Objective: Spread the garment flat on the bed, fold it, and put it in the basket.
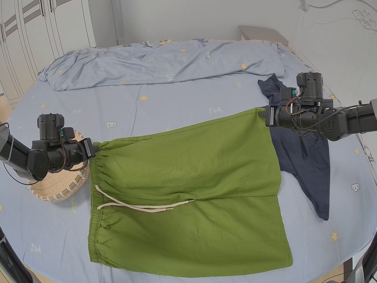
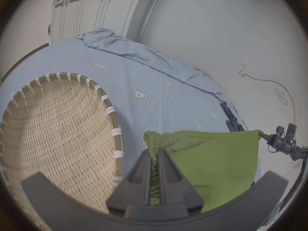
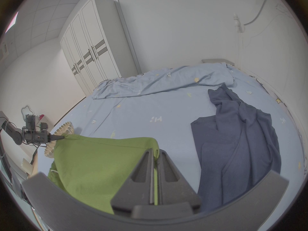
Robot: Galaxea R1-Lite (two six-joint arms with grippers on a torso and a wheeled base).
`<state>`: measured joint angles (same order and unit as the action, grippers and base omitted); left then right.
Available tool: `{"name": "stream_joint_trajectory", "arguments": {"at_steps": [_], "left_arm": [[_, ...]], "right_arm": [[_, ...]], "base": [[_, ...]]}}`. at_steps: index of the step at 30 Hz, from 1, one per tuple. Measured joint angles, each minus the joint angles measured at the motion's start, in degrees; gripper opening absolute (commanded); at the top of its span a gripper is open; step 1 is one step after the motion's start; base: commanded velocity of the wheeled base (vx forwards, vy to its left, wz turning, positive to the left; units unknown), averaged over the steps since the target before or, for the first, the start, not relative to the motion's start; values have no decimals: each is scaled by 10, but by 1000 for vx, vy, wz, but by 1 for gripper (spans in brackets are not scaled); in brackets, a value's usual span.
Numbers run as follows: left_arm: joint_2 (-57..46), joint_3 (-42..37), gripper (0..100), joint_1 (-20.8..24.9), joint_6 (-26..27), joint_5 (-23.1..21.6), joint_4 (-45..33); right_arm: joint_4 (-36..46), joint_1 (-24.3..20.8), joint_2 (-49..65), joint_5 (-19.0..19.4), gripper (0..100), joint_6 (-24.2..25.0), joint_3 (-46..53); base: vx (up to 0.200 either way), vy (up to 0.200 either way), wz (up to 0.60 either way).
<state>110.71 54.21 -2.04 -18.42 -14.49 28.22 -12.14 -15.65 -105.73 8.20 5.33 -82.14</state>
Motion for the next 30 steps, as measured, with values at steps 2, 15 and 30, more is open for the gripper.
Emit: {"name": "stream_joint_trajectory", "arguments": {"at_steps": [2, 15, 30], "left_arm": [[9, 7, 0, -1, 2, 0, 2], [50, 49, 0, -14, 6, 2, 33], [94, 88, 0, -18, 11, 4, 35]], "right_arm": [[-5, 4, -22, 0, 0, -6, -21], [11, 16, -138, -8, 0, -47, -163], [12, 29, -188, -24, 0, -50, -190]], "base": [[0, 0, 0], [0, 0, 0], [0, 0, 0]]}}
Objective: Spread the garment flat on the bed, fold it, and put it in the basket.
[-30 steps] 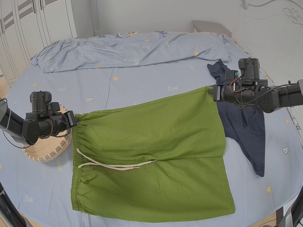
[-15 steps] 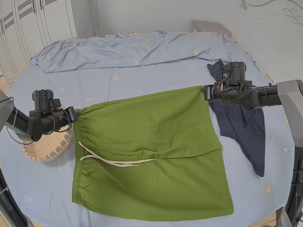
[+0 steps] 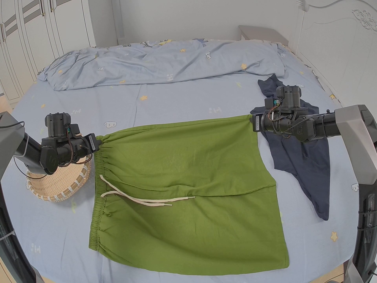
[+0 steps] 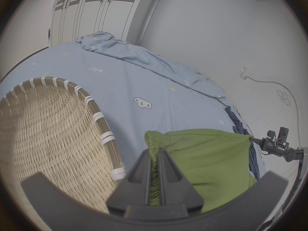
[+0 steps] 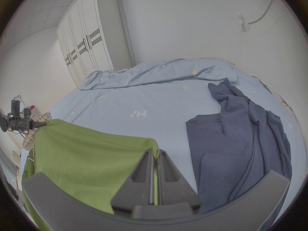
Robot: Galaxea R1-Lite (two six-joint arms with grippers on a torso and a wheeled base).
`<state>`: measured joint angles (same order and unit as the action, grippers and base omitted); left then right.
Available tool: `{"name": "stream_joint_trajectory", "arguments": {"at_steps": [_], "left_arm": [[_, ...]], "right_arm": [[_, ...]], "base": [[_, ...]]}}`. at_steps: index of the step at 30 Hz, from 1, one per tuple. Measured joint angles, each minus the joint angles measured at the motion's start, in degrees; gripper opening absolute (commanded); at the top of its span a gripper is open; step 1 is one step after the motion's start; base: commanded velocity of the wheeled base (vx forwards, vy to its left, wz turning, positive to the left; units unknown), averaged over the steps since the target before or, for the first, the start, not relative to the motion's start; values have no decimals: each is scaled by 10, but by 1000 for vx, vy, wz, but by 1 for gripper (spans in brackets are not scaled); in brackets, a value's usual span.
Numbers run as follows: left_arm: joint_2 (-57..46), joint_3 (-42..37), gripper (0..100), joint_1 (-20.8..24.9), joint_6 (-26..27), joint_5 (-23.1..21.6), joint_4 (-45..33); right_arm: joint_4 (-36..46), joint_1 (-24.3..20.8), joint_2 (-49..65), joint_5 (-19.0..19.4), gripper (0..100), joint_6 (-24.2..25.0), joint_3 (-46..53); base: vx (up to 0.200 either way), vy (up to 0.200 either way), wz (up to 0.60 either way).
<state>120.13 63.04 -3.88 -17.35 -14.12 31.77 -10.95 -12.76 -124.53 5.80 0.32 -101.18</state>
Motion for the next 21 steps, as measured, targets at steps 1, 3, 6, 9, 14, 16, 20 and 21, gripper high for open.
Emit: {"name": "stream_joint_trajectory", "arguments": {"at_steps": [1, 3, 6, 9, 14, 16, 20, 21], "left_arm": [[2, 2, 100, 0, 0, 0, 0], [5, 6, 100, 1, 0, 2, 0], [11, 15, 100, 1, 0, 5, 0], [14, 20, 100, 5, -1, 5, 2], [14, 21, 100, 13, -2, 22, 25], [10, 19, 100, 22, -4, 34, 34], [-5, 7, 100, 35, -7, 45, 36], [-11, 3, 100, 36, -7, 47, 36]], "right_arm": [[0, 0, -1, 0, 100, 1, -1], [0, 1, -4, -2, 100, 2, -2], [0, 3, -8, -4, 100, 3, -4], [0, -3, -10, -3, 100, 3, -4], [0, -4, -12, -2, 100, 4, -8], [0, -5, -12, -1, 100, 6, -8], [2, -7, -7, -6, 100, 21, -6], [3, -7, -4, -8, 100, 25, -4]], "base": [[0, 0, 0], [0, 0, 0], [0, 0, 0], [0, 0, 0], [0, 0, 0], [0, 0, 0], [0, 0, 0], [0, 0, 0]]}}
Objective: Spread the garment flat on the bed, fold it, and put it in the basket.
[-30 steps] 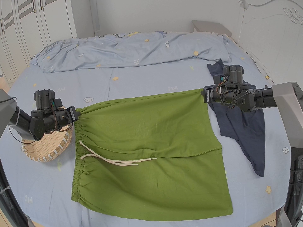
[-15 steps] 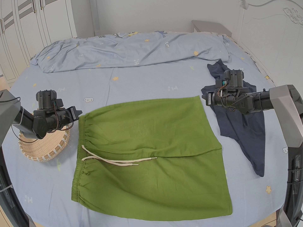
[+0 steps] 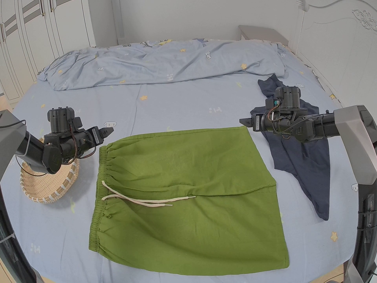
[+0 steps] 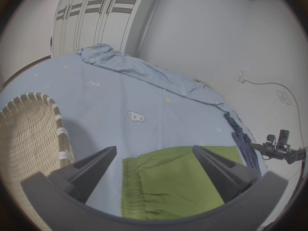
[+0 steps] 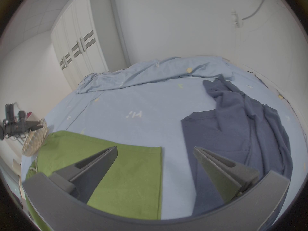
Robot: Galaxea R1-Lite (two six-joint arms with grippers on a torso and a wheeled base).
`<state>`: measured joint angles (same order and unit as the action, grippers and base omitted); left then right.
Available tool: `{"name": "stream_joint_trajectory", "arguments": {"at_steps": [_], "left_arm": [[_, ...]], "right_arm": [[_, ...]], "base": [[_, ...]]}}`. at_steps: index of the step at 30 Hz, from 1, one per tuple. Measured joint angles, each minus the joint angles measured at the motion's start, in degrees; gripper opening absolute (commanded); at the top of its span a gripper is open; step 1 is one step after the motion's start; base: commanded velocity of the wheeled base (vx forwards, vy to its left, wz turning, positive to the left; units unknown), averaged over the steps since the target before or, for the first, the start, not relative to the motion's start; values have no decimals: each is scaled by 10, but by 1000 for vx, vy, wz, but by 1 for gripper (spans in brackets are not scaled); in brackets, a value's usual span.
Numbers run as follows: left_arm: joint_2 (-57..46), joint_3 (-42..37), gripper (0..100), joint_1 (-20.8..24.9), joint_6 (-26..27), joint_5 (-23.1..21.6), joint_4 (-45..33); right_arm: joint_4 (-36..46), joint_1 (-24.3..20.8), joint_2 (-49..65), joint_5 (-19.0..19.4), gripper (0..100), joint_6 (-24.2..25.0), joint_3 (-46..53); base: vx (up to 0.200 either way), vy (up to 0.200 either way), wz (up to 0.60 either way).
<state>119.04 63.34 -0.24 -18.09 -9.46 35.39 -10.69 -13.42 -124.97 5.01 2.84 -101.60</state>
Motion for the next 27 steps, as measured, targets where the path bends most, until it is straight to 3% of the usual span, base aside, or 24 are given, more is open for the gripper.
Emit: {"name": "stream_joint_trajectory", "arguments": {"at_steps": [6, 15, 19, 24, 27], "left_arm": [[-52, -46, 100, 12, -13, -2, 1], [-141, -165, 100, 11, -51, -42, -24], [-194, -243, 100, 1, -62, -101, -65], [-270, -362, 100, -30, -70, -226, -125], [-300, -421, 100, -47, -70, -264, -146]], "right_arm": [[12, 2, 42, -10, 100, 33, 36], [39, 13, 164, 7, 100, 79, 231], [43, 25, 227, 43, 100, 93, 339], [46, 37, 316, 88, 100, 109, 457], [48, 41, 361, 103, 100, 117, 504]], "base": [[0, 0, 0], [0, 0, 0], [0, 0, 0], [0, 0, 0], [0, 0, 0]]}}
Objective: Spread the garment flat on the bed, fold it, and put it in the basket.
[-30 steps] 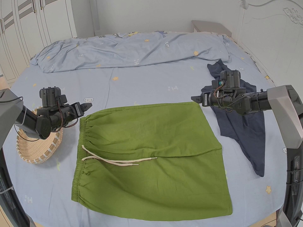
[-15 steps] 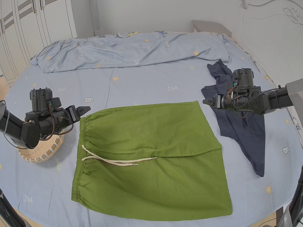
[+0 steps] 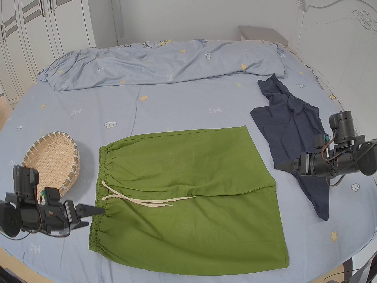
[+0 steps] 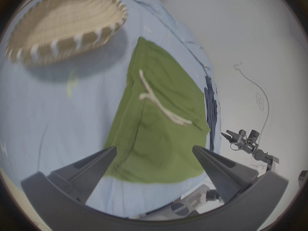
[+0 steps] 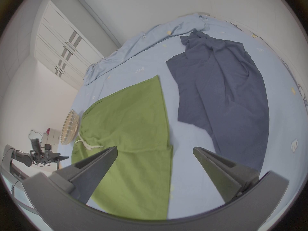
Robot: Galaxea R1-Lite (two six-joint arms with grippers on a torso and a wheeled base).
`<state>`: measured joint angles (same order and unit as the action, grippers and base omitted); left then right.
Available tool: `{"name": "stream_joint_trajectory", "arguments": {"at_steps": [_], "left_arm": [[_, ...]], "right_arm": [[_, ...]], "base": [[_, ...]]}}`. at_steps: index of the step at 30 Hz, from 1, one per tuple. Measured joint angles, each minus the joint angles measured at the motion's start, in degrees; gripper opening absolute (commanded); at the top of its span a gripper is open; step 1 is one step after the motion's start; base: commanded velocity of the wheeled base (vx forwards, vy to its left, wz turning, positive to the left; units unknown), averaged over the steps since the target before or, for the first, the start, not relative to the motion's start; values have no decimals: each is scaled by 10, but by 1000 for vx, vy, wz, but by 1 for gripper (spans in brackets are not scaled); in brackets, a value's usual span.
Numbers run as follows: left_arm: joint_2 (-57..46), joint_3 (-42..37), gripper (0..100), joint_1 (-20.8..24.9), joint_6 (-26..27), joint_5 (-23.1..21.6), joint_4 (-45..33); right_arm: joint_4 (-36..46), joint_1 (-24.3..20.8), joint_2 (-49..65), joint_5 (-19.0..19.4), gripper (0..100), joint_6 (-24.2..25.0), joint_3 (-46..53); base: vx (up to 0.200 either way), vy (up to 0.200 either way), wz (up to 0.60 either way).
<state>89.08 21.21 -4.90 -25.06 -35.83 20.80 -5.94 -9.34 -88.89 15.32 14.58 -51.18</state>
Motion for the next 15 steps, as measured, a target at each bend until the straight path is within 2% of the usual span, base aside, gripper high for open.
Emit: {"name": "stream_joint_trajectory", "arguments": {"at_steps": [4, 8, 15], "left_arm": [[-24, -59, 100, -23, 5, -42, -16], [-20, -80, 100, -43, 22, -59, -19], [25, -87, 100, -89, 113, -66, -20]], "right_arm": [[1, -4, 53, 12, 100, 8, 49], [2, -8, 81, 15, 100, 9, 74], [2, -14, 100, 14, 100, 10, 88]], "base": [[0, 0, 0], [0, 0, 0], [0, 0, 0]]}}
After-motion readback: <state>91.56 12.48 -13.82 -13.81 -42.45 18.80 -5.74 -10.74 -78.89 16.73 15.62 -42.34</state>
